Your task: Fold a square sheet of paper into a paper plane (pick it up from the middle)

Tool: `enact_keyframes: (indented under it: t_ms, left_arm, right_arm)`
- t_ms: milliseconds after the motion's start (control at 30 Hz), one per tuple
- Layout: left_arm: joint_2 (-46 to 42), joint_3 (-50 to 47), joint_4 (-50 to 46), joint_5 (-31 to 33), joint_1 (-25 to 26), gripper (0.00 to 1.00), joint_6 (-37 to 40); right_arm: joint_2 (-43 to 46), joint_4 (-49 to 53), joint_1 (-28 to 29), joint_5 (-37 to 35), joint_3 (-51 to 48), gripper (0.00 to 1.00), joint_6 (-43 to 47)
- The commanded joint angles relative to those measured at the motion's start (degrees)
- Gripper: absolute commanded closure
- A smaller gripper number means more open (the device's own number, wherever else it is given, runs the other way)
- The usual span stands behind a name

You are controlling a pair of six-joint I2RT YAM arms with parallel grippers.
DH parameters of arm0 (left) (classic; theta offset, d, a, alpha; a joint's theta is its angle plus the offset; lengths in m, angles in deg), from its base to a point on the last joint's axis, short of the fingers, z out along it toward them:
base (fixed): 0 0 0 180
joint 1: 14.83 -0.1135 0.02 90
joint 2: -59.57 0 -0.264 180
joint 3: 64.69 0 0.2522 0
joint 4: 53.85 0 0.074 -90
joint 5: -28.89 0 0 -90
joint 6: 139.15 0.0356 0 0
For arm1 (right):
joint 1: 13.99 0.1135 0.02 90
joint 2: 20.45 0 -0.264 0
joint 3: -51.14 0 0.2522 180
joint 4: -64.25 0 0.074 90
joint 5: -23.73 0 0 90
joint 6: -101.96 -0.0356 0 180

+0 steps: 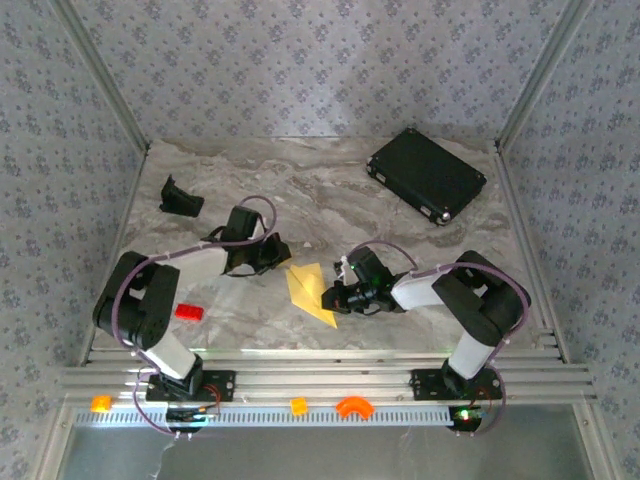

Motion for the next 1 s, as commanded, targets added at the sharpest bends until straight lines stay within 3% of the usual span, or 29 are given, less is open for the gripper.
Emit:
enact_keyframes:
  t_ms: [0,433,733,967]
  left_arm:
    - [-1.9,-0.7,0.7,1.6,3.2,1.0,-1.7]
    - [5.2,-2.3,7.7,-1.0,7.9,1.0,-4.7]
    - [8.9,-1.7,2.6,3.7,7.8,1.0,-1.9]
    - [10.9,-3.5,3.3,4.2,7.8,1.0,-0.8]
  right_arm:
    - [-2.3,13.1,-0.2,-3.9,-2.9,1.0,1.0]
    - [-2.0,13.1,0.1,-4.4,-2.1,1.0,0.3]
    - [-0.3,14.1,0.2,-3.3,-0.6,1.0,0.4]
    - [3.1,18.2,0.8,-2.8,6.0,1.0,2.4]
